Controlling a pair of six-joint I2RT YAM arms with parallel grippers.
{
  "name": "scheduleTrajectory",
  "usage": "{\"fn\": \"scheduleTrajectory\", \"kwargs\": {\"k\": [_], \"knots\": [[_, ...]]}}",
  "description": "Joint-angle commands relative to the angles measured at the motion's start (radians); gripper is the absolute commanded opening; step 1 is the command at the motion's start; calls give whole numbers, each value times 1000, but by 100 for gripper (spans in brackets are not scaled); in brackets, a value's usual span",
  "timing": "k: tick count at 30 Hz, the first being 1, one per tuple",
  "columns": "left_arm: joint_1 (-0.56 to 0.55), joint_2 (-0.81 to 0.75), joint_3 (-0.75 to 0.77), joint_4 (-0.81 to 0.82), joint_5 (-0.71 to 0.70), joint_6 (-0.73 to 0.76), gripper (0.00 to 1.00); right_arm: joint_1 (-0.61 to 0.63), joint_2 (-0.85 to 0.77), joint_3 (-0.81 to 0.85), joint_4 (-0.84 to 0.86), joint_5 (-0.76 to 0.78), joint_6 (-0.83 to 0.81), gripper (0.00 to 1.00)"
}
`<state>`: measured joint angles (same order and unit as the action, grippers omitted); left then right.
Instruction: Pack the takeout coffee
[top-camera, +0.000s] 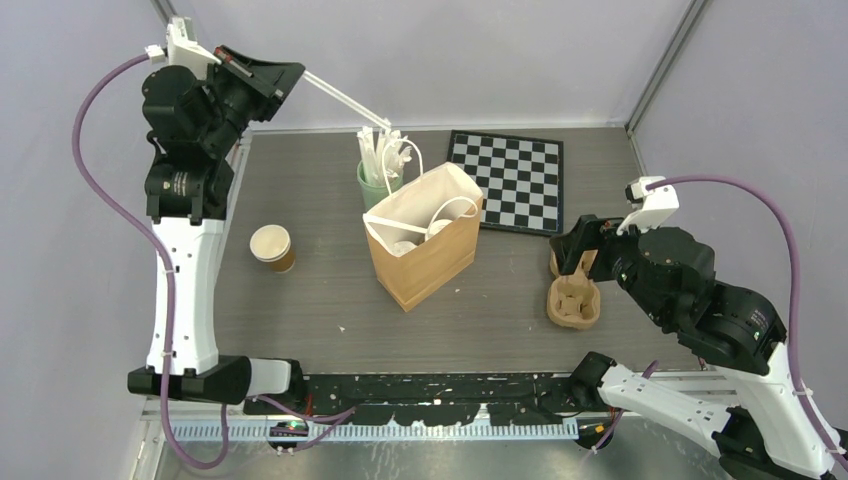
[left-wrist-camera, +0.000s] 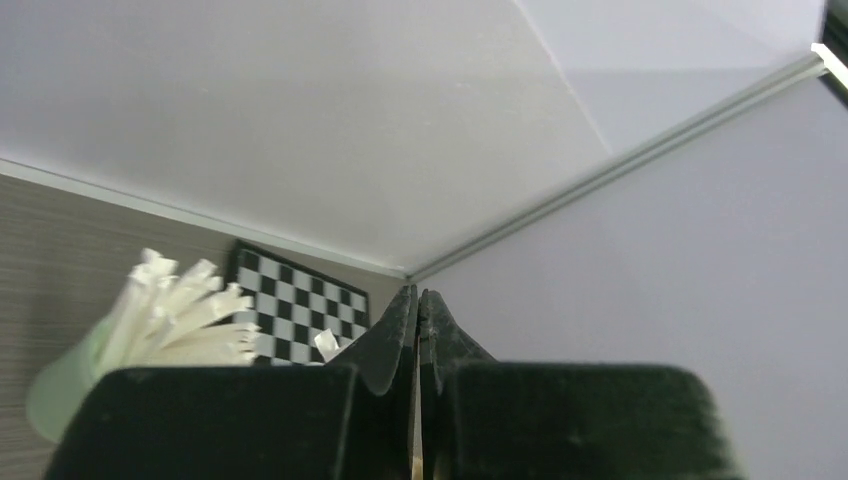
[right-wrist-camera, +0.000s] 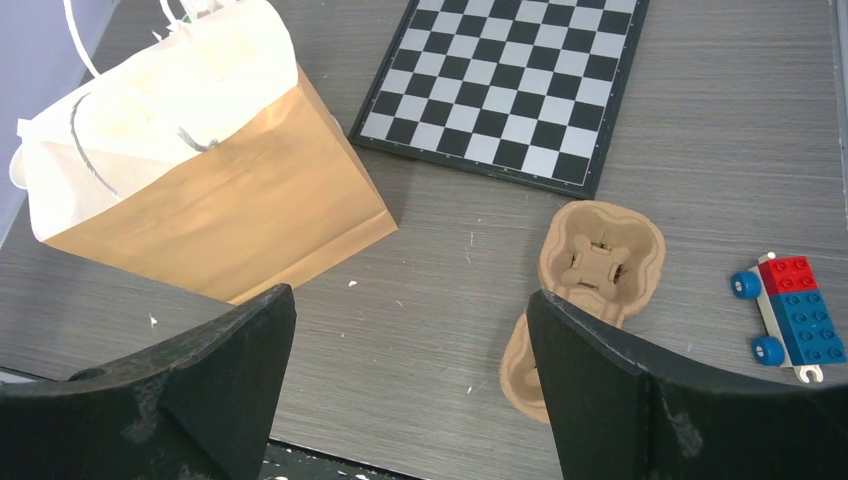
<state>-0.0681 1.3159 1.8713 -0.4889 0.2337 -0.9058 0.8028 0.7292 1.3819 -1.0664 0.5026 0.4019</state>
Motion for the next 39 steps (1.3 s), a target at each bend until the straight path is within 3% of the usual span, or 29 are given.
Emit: {"fn": "scheduleTrajectory", "kwargs": {"k": [1,8,18,26,39], "knots": [[-47,-32,-4,146,119,-147,0,-2,5,17,63,-8,-26,90],[-134,-102,-224,336,85,-186,0,-2,-3,-9,90,-17,-32,90],[-354,-135,-363,350,-40,-45,0,-2,-33,-26,97,-7,-26,90],[-385,-168,-449,303,-76,29,0,-2,-42,-33,90,2,-28,91],[-495,-114,-611,462,-63,-18,0,-2,-17,-40,102,-20,-7,91]]}}
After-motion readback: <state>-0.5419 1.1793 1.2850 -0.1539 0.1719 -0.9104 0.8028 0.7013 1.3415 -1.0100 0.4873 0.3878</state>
